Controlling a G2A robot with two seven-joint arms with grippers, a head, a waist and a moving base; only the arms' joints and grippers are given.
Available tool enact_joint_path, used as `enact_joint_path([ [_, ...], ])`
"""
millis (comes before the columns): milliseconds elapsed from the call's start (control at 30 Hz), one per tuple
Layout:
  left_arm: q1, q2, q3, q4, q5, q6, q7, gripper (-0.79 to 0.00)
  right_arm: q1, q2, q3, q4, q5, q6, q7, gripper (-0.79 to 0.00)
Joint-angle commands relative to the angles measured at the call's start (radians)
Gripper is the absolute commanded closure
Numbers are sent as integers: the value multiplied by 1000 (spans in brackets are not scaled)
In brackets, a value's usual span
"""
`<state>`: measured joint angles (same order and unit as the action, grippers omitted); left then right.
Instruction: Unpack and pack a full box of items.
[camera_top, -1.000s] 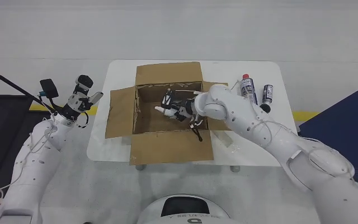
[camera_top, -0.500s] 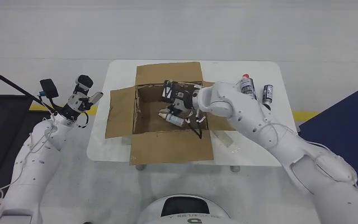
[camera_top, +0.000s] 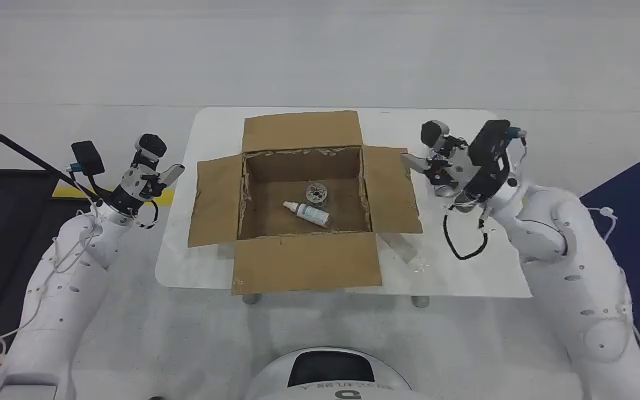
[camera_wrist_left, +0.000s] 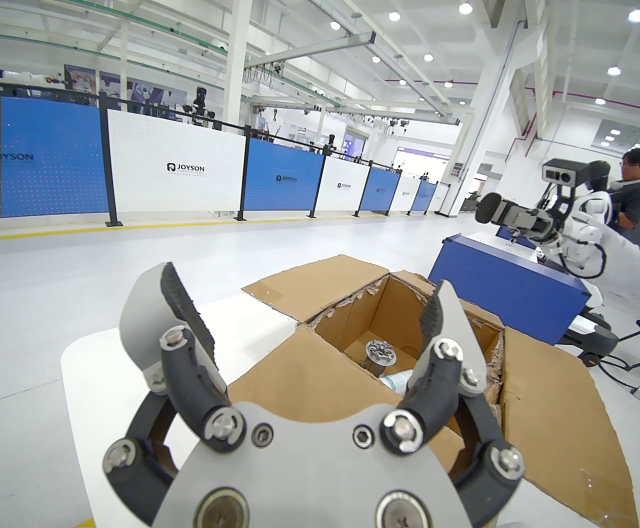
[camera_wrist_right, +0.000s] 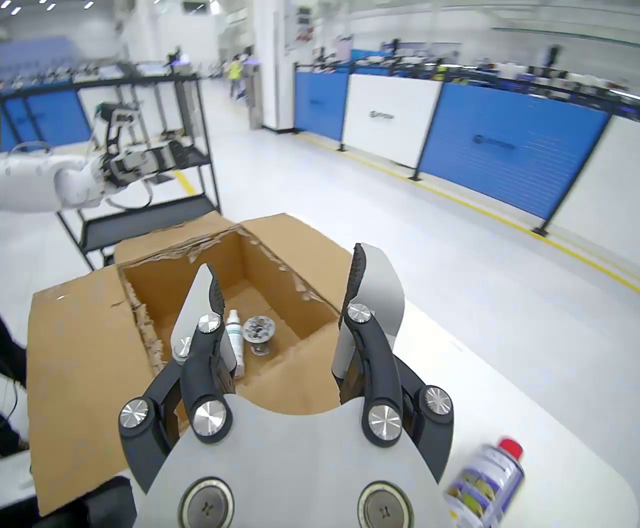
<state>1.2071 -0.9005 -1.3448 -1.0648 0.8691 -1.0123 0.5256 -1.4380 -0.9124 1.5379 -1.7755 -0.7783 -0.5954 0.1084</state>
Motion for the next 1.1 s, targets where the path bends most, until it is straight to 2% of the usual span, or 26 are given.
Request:
enact_joint_path([
  [0,0,0,0,0,0,0,0,-785,-90,2,123,35,30,85,-31,-406],
  [67,0,0,0,0,0,0,0,-785,-136,1,181,70,58,203,-13,-416],
  [133,0,0,0,0,0,0,0,-785,-148,-2,202,97,77,312,35,-468],
  [200,0,0,0,0,0,0,0,-785,-135,-5,200,131,107,359,80,-542],
  [233,0,0,0,0,0,0,0,-785,-120,-6,194,163,116,383,106,-539],
  [267,0,0,0,0,0,0,0,-785,-99,-7,183,196,105,425,145,-579],
  [300,0,0,0,0,0,0,0,-785,-71,-8,161,216,96,455,185,-659],
  [333,0,0,0,0,0,0,0,-785,-42,-10,137,237,102,449,212,-717],
  [400,0,0,0,0,0,0,0,-785,19,-12,97,311,74,473,271,-785],
  [467,0,0,0,0,0,0,0,-785,61,-17,68,337,57,509,282,-785],
  [800,0,0,0,0,0,0,0,-785,61,-17,68,337,57,509,282,-785],
  [833,0,0,0,0,0,0,0,-785,63,-18,64,333,32,549,271,-785],
  [867,0,0,0,0,0,0,0,-785,72,-23,32,316,-24,636,264,-785],
  [933,0,0,0,0,0,0,0,-785,124,-33,-46,313,-59,682,348,-785],
  [1067,0,0,0,0,0,0,0,-785,328,-58,-188,476,-149,784,522,-785],
])
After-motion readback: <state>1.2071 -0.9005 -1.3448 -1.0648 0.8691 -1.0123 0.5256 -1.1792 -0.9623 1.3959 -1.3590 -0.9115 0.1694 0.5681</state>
